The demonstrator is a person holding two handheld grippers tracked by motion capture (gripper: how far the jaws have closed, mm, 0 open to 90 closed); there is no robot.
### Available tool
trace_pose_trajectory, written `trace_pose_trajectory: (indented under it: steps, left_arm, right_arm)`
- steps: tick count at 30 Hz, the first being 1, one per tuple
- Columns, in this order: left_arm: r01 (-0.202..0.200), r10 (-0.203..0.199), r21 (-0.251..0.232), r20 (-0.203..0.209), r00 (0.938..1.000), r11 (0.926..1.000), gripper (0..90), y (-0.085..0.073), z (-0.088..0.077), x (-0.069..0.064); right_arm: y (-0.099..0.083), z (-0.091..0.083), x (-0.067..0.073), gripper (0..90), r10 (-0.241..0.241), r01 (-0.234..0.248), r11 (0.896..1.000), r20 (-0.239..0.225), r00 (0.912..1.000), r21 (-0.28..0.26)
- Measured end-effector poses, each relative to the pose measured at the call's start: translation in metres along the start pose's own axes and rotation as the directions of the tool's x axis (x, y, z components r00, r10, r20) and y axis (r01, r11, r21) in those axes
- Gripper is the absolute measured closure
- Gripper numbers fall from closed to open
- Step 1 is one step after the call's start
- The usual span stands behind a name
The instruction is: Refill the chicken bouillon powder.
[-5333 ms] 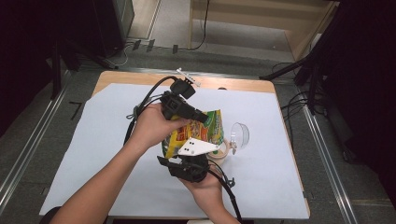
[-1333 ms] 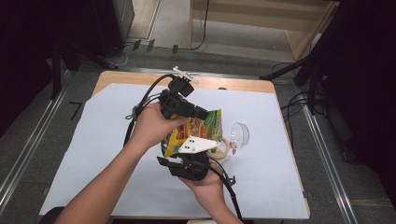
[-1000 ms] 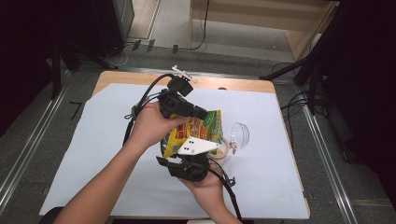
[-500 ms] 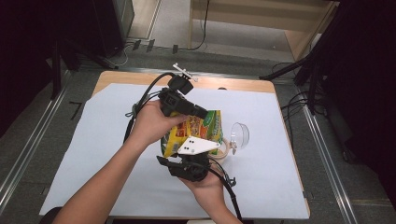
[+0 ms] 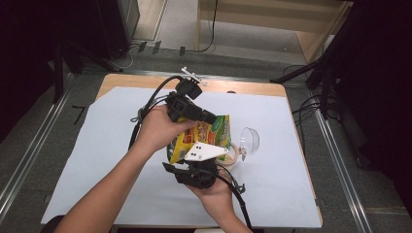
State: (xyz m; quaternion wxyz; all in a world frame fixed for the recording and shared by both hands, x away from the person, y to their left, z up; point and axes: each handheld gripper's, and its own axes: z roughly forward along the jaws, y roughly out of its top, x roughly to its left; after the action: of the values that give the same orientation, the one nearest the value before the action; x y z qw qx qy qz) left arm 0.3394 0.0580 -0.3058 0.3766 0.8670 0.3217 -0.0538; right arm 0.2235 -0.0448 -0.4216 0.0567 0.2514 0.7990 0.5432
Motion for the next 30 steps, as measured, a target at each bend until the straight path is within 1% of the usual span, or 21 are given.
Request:
trace_pose_trajectory:
  steps: [3, 7, 10, 13, 16, 19, 26, 30]
  left_arm:
    - [-0.003, 0.003, 0.004, -0.006, 1.0, 1.0, 83.4, 0.0005, -0.0005, -0.0008]
    - [-0.003, 0.003, -0.001, -0.001, 1.0, 1.0, 83.4, 0.0002, -0.0007, -0.0015]
    - [-0.007, 0.007, 0.004, -0.005, 1.0, 1.0, 83.4, 0.0005, -0.001, -0.0026]
    - [-0.012, 0.012, 0.002, 0.002, 0.9999, 0.9999, 83.4, 0.0008, 0.0003, -0.0039]
    - [-0.009, 0.009, 0.004, 0.001, 1.0, 1.0, 83.5, 0.0013, 0.0006, -0.0031]
    - [-0.005, 0.005, 0.006, 0.002, 1.0, 1.0, 83.4, 0.0011, 0.0004, -0.001]
    - [-0.006, 0.006, 0.008, -0.006, 1.0, 0.9999, 83.3, -0.0004, -0.001, -0.0019]
    - [-0.017, 0.017, 0.005, -0.003, 0.9998, 0.9998, 83.4, -0.0032, -0.0022, -0.0032]
  right_arm:
    - [0.0006, 0.0005, -0.0007, 69.1, 0.005, -0.005, 1.0, -0.007, 1.0, 0.002]
    - [0.0007, 0.001, -0.0011, 69.2, 0.01, -0.01, 1.0, -0.011, 0.9999, 0.005]
    - [0.0007, 0.0014, -0.0009, 69.3, 0.011, -0.011, 1.0, -0.01, 0.9999, 0.004]
    - [-0.0003, 0.0028, -0.0013, 69.2, 0.019, -0.019, 1.0, -0.021, 0.9996, 0.012]
    - [-0.0004, 0.0021, -0.0013, 69.3, 0.026, -0.026, 1.0, -0.021, 0.9995, 0.004]
    - [0.0004, 0.0011, -0.0009, 69.5, 0.022, -0.022, 1.0, -0.017, 0.9996, -0.001]
    - [0.0007, 0.0019, -0.0004, 69.2, 0.012, -0.012, 1.0, -0.016, 0.9998, 0.004]
    - [-0.0001, 0.0031, 0.0011, 67.9, 0.008, -0.008, 1.0, -0.022, 0.9997, 0.011]
